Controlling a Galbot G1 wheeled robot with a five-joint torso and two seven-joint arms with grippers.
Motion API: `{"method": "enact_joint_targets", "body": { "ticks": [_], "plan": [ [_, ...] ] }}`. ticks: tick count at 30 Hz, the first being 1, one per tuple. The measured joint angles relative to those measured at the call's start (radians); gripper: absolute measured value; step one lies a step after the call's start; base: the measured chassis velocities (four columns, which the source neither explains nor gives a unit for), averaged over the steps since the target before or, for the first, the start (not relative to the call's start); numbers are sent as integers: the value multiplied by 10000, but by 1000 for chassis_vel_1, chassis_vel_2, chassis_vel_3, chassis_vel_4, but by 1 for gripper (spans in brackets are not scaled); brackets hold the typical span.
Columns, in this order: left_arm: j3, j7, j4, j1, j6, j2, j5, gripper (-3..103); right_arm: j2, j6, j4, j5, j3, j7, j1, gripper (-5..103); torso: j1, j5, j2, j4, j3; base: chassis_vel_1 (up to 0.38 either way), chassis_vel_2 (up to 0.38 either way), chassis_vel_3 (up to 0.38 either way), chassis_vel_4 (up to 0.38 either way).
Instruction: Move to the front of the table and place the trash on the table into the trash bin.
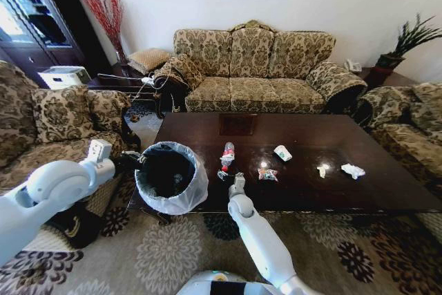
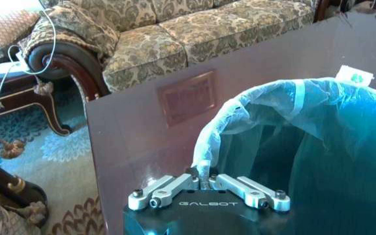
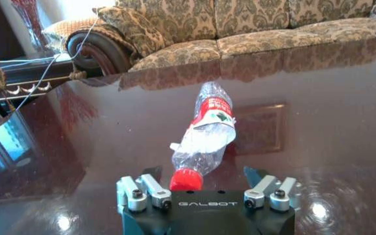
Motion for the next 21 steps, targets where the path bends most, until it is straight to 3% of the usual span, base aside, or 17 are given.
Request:
{"method": "enact_joint_targets", "body": {
  "ticks": [2, 3, 4, 6, 8, 10, 12, 15, 21],
  "plan": [
    [1, -2, 0, -4, 0, 14, -3, 1, 16, -4, -65, 11, 1, -7, 48, 82, 0, 1, 0, 0, 0, 0, 0, 0, 0],
    [1, -3, 2, -5, 0, 31, -11, 1, 20, -10, -128, 12, 1, -38, 86, 71, 0, 0, 0, 1, 0, 0, 0, 0, 0],
    [1, -3, 2, -5, 0, 31, -11, 1, 20, -10, -128, 12, 1, -38, 86, 71, 0, 0, 0, 1, 0, 0, 0, 0, 0],
    [-5, -2, 21, -10, 0, 38, -23, 1, 29, -39, -177, 12, -4, -116, 105, 60, 0, 0, 0, 1, -1, 0, 0, 0, 0],
    [-5, -1, 23, -10, -1, 37, -24, 1, 37, -48, -194, 8, -2, -127, 104, 60, 0, 0, 1, 1, -1, 0, 0, 0, 0],
    [-5, -1, 15, -15, -7, 31, -29, 1, 46, -88, -256, 2, -3, -146, 104, 44, 0, 0, 0, 0, -1, 0, 0, 0, 0],
    [-1, -1, 11, -18, -10, 23, -29, 1, 46, -90, -280, 0, -9, -159, 103, 44, 0, 1, 0, 0, -1, 0, 0, 0, 0],
    [12, 0, 0, -20, -15, -1, -32, 1, 51, -97, -354, -14, -20, -208, 104, 28, 0, 0, 0, 0, -1, 0, 0, 0, 0],
    [0, 4, -4, -16, -21, -31, -37, 1, -10, -66, -298, -27, -17, -226, 30, 24, -1, 1, 1, 1, -2, 0, 0, 0, 0]
  ]
}}
